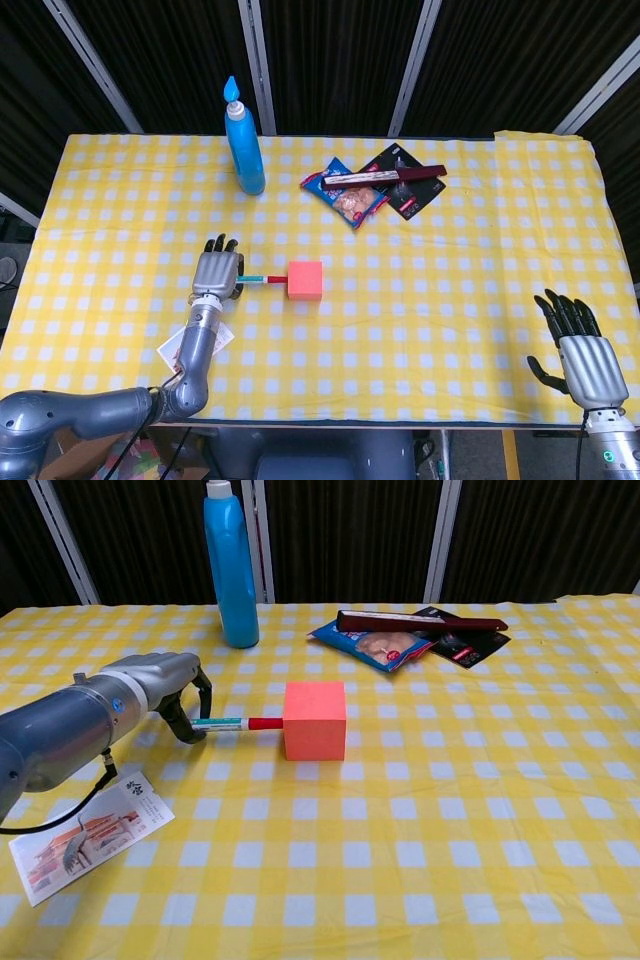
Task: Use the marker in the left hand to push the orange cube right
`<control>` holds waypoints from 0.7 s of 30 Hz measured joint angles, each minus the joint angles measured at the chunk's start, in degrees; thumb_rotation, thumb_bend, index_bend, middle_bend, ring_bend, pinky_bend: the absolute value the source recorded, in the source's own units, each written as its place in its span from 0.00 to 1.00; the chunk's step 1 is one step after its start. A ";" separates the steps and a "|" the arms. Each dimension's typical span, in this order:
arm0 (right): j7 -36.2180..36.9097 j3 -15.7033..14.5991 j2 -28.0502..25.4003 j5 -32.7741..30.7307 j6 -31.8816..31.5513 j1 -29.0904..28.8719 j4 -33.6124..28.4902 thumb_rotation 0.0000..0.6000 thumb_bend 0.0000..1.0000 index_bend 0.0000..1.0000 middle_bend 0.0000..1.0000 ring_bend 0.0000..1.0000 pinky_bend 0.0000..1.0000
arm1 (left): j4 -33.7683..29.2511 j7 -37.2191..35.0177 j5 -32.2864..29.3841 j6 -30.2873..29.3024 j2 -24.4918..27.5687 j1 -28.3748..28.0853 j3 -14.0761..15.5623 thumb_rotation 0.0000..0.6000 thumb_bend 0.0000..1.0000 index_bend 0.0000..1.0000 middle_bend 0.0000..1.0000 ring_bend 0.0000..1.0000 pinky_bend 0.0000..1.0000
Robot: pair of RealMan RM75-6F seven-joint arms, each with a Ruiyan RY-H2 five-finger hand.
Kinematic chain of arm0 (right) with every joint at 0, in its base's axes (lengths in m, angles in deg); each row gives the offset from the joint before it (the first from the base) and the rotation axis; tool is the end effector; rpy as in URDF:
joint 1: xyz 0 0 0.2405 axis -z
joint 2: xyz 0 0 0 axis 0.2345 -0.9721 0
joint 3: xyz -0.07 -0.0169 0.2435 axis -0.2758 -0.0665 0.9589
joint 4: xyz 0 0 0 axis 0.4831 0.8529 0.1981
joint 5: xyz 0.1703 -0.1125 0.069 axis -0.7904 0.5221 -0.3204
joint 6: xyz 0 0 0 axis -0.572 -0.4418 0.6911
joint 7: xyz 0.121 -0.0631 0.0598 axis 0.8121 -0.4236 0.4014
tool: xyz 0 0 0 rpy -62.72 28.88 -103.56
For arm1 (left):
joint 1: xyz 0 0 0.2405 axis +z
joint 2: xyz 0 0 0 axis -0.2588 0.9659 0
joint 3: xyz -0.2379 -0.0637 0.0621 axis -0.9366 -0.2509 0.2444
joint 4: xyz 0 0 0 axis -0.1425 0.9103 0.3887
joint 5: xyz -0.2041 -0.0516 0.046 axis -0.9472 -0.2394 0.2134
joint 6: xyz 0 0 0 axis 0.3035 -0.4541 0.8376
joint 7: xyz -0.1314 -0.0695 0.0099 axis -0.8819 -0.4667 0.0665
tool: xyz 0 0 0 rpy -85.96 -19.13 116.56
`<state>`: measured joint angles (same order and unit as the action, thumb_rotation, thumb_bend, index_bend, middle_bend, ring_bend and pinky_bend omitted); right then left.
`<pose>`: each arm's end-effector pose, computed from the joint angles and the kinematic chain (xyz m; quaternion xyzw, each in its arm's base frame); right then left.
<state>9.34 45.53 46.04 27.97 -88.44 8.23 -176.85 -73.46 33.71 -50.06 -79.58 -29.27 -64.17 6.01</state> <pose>-0.3108 -0.1818 0.1449 0.6187 -0.4106 0.3652 0.5615 -0.1302 0.3681 -0.0766 -0.6792 -0.4352 -0.2555 0.5330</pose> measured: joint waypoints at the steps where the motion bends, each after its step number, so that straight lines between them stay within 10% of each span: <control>1: 0.03 0.02 0.00 -0.03 0.01 -0.01 -0.02 1.00 0.38 0.00 0.00 0.00 0.00 | 0.06 0.12 -0.09 0.04 -0.08 -0.18 -0.06 1.00 0.46 0.60 0.14 0.00 0.11; 21: 1.03 0.06 -0.26 -0.07 0.06 0.01 0.08 1.00 0.38 0.00 0.00 0.00 0.00 | 4.93 2.39 -1.24 1.44 -7.27 -6.47 -2.34 1.00 0.46 0.59 0.14 0.00 0.11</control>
<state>10.36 45.59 45.78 27.90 -88.38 8.24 -176.77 -68.53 36.10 -51.30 -78.13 -36.55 -70.63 3.67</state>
